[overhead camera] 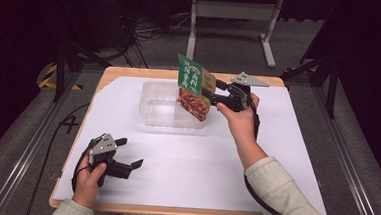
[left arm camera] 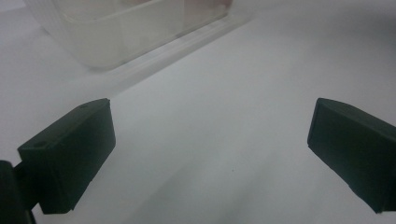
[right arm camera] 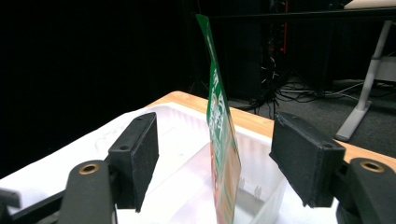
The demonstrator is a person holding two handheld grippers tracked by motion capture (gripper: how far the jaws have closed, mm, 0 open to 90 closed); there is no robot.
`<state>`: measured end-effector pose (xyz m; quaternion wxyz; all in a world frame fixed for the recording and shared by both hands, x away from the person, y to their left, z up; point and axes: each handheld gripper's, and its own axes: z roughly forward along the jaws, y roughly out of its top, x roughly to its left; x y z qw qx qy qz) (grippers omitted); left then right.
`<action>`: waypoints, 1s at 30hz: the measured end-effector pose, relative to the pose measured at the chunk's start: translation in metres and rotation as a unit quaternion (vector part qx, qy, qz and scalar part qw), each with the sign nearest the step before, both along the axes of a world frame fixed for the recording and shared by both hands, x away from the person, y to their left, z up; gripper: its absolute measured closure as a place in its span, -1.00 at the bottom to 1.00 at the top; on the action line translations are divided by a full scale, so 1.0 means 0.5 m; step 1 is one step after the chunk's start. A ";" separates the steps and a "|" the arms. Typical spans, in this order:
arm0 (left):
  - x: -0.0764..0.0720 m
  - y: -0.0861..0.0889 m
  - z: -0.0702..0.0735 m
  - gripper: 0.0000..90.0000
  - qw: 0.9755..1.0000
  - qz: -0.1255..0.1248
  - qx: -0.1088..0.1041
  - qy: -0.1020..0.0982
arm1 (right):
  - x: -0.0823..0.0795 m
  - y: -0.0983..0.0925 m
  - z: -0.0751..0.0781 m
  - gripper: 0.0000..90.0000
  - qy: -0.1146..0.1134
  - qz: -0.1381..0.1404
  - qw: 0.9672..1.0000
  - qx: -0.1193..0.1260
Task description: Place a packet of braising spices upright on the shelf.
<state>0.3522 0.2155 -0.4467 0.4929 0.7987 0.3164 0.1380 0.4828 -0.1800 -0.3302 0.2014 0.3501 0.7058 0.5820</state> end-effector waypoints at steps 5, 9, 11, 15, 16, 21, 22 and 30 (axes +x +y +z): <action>-0.002 0.002 0.002 -0.96 1.000 0.002 -0.001 -0.003 | -0.038 -0.051 0.014 -0.30 -0.006 0.001 1.000 0.002; -0.003 0.001 0.004 -0.97 1.000 -0.003 0.001 -0.008 | -0.063 -0.091 0.022 -0.32 -0.005 -0.001 1.000 0.009; -0.005 0.001 0.005 -0.97 1.000 -0.006 0.003 -0.007 | -0.076 -0.109 0.026 -0.33 -0.005 -0.001 1.000 0.010; -0.010 0.005 0.005 -0.97 1.000 -0.017 -0.004 -0.014 | -0.090 -0.130 0.030 -0.33 -0.005 0.003 1.000 0.010; -0.012 0.008 0.005 -0.97 0.999 -0.026 -0.006 -0.024 | -0.094 -0.137 0.031 -0.33 -0.005 0.003 1.000 0.009; -0.013 0.011 0.005 -0.98 0.999 -0.025 -0.012 -0.019 | -0.119 -0.168 0.031 -0.35 -0.003 0.012 1.000 0.001; -0.013 0.011 0.005 -0.98 0.999 -0.023 -0.014 -0.019 | -0.123 -0.171 0.030 -0.36 -0.004 0.016 1.000 0.000; -0.015 0.013 0.008 -0.98 0.999 -0.026 -0.028 -0.018 | -0.158 -0.185 0.029 -0.40 -0.029 0.072 0.997 -0.005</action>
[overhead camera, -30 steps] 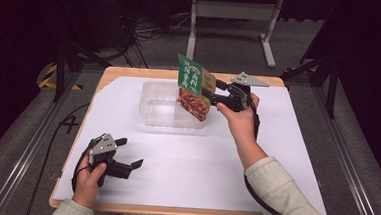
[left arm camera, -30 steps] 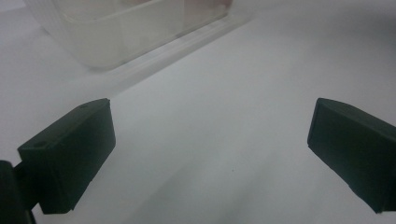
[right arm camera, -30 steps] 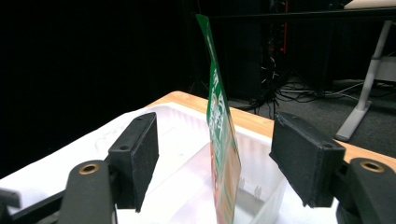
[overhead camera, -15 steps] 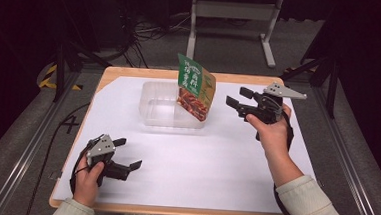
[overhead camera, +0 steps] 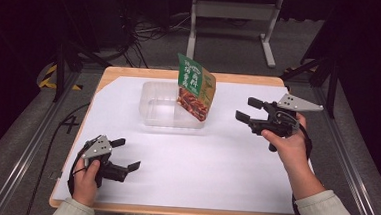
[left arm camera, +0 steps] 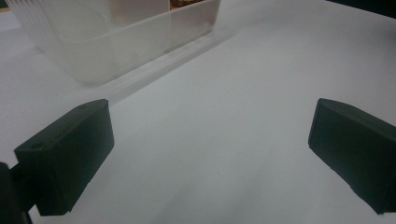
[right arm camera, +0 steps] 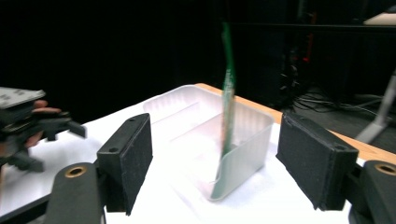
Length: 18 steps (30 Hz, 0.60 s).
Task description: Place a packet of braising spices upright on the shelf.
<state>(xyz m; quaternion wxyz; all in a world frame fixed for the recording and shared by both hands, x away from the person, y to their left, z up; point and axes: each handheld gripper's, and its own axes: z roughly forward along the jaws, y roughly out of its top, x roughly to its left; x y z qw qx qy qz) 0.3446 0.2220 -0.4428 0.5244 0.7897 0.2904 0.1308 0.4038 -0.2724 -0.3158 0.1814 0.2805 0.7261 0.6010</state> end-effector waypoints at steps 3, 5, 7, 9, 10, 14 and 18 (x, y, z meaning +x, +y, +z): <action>-0.001 0.000 0.001 -0.98 1.000 -0.005 -0.003 -0.001 | -0.009 -0.001 -0.004 -0.40 -0.004 0.010 1.000 -0.004; -0.002 0.000 0.003 -0.98 1.000 -0.010 -0.002 0.000 | -0.018 -0.002 -0.012 -0.40 -0.007 0.017 1.000 -0.016; -0.004 -0.001 0.003 -0.98 1.000 -0.010 -0.004 0.001 | -0.026 -0.002 -0.021 -0.40 -0.009 0.021 0.999 -0.022; -0.004 0.000 0.004 -0.98 1.000 -0.012 -0.004 0.001 | -0.034 -0.003 -0.029 -0.40 -0.008 0.022 0.999 -0.025; -0.005 0.000 0.004 -0.98 1.000 -0.014 -0.004 0.003 | -0.041 -0.003 -0.040 -0.41 -0.007 0.023 0.999 -0.025; -0.007 -0.001 0.004 -0.97 1.000 -0.026 -0.009 0.005 | -0.052 -0.005 -0.060 -0.41 -0.005 0.023 0.999 -0.033; -0.015 0.001 0.005 -0.97 1.000 -0.027 -0.009 0.000 | -0.063 -0.008 -0.088 -0.42 0.003 0.024 0.999 -0.037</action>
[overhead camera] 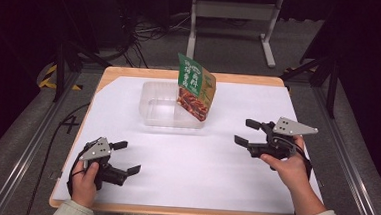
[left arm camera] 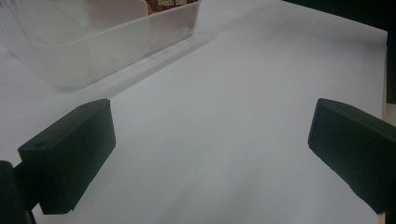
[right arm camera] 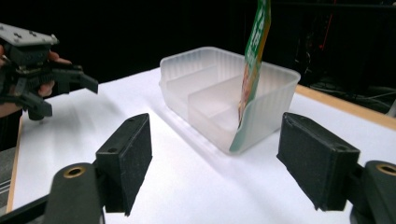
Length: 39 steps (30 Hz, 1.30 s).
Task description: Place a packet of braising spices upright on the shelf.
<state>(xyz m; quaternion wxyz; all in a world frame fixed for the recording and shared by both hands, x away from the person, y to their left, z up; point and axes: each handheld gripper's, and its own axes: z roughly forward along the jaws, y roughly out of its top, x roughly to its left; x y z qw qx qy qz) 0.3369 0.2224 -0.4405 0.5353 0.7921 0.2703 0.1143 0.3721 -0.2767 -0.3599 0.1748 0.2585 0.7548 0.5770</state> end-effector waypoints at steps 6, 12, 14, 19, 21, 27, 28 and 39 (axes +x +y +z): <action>-0.010 0.008 -0.001 -0.97 1.000 0.007 0.002 -0.002 | -0.010 -0.007 -0.047 -0.42 0.020 0.000 1.000 -0.007; -0.015 0.013 -0.002 -0.97 1.000 0.007 0.006 -0.005 | -0.018 -0.017 -0.101 -0.42 0.030 -0.007 0.999 0.014; -0.016 0.012 -0.002 -0.97 1.000 0.005 0.005 -0.006 | -0.017 -0.019 -0.120 -0.41 0.040 -0.008 0.999 0.006; -0.017 0.012 -0.004 -0.97 1.000 0.002 0.007 -0.005 | -0.015 -0.021 -0.141 -0.41 0.042 -0.020 0.999 0.003; -0.017 0.012 -0.005 -0.97 1.000 0.002 0.008 -0.006 | -0.012 -0.019 -0.149 -0.41 0.043 -0.023 0.999 0.001; -0.015 0.011 -0.007 -0.97 1.000 0.002 0.007 -0.004 | -0.011 -0.010 -0.165 -0.41 0.045 -0.020 0.999 -0.021; -0.014 0.011 -0.008 -0.97 1.000 0.002 0.009 -0.004 | -0.012 -0.010 -0.165 -0.41 0.044 -0.020 0.999 -0.021; -0.010 0.010 -0.010 -0.97 1.000 0.003 0.011 -0.002 | -0.011 -0.006 -0.165 -0.48 0.047 -0.025 0.998 -0.029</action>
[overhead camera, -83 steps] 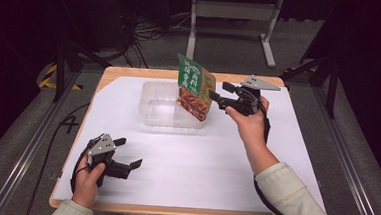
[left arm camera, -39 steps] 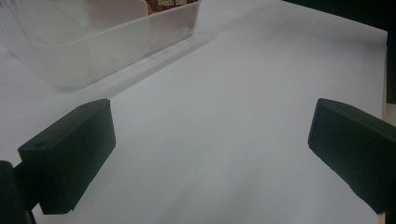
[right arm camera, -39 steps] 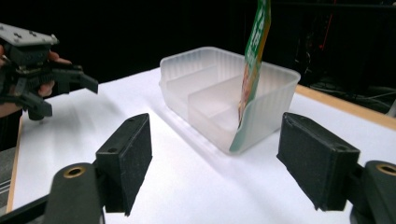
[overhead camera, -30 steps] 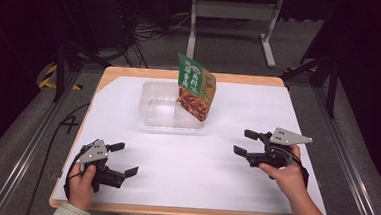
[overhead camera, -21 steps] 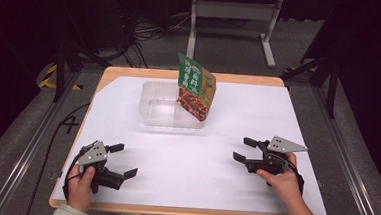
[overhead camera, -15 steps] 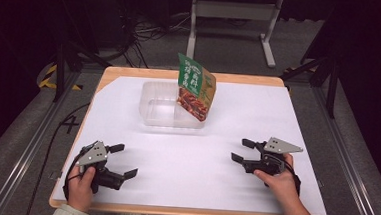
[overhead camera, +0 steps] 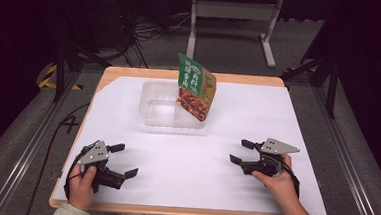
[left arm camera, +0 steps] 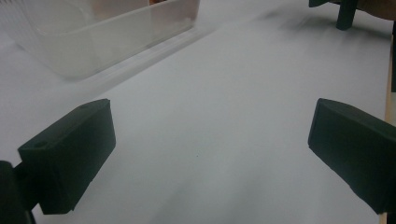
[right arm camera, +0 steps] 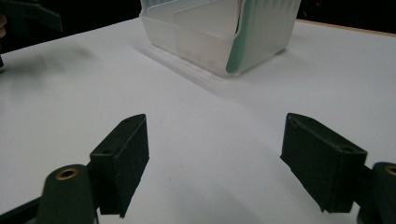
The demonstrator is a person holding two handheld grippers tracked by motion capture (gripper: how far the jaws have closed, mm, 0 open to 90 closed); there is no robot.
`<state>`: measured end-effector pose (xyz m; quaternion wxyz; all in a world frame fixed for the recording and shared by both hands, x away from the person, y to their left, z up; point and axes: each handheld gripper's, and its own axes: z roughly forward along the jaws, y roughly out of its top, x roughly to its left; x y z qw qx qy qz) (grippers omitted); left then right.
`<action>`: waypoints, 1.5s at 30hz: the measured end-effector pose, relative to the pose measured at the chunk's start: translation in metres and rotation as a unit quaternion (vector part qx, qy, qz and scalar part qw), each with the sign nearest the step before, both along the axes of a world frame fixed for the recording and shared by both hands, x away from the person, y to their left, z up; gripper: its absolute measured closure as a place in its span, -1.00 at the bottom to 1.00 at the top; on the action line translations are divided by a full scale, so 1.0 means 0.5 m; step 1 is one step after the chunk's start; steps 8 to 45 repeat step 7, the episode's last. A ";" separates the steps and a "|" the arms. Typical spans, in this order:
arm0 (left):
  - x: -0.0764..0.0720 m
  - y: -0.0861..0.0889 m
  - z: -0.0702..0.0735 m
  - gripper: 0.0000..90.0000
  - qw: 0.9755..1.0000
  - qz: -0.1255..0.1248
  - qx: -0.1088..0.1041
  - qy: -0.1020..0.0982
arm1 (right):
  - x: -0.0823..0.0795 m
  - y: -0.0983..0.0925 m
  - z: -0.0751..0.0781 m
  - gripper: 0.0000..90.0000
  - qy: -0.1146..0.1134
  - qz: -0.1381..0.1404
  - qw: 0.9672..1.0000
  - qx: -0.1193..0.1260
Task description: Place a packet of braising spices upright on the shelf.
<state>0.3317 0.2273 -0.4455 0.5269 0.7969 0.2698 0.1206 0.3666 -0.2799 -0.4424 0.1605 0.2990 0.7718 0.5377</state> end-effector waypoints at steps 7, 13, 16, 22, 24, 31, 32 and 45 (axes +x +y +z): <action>0.002 -0.001 0.000 -0.97 1.000 -0.001 0.000 -0.001 | -0.002 -0.003 0.000 -0.50 -0.004 -0.004 1.000 0.003; 0.002 -0.001 0.000 -0.97 1.000 -0.001 0.000 -0.001 | -0.002 -0.003 0.000 -0.50 -0.004 -0.004 1.000 0.003; 0.002 -0.001 0.000 -0.97 1.000 -0.001 0.000 -0.001 | -0.002 -0.003 0.000 -0.50 -0.004 -0.004 1.000 0.003; 0.002 -0.001 0.000 -0.97 1.000 -0.001 0.000 -0.001 | -0.002 -0.003 0.000 -0.50 -0.004 -0.004 1.000 0.003; 0.002 -0.001 0.000 -0.97 1.000 -0.001 0.000 -0.001 | -0.002 -0.003 0.000 -0.50 -0.004 -0.004 1.000 0.003; 0.002 -0.001 0.000 -0.97 1.000 -0.001 0.000 -0.001 | -0.002 -0.003 0.000 -0.50 -0.004 -0.004 1.000 0.003; 0.002 -0.001 0.000 -0.97 1.000 -0.001 0.000 -0.001 | -0.002 -0.003 0.000 -0.50 -0.004 -0.004 1.000 0.003; 0.002 -0.001 0.000 -0.97 1.000 -0.001 0.000 -0.001 | -0.002 -0.003 0.000 -0.50 -0.004 -0.004 1.000 0.003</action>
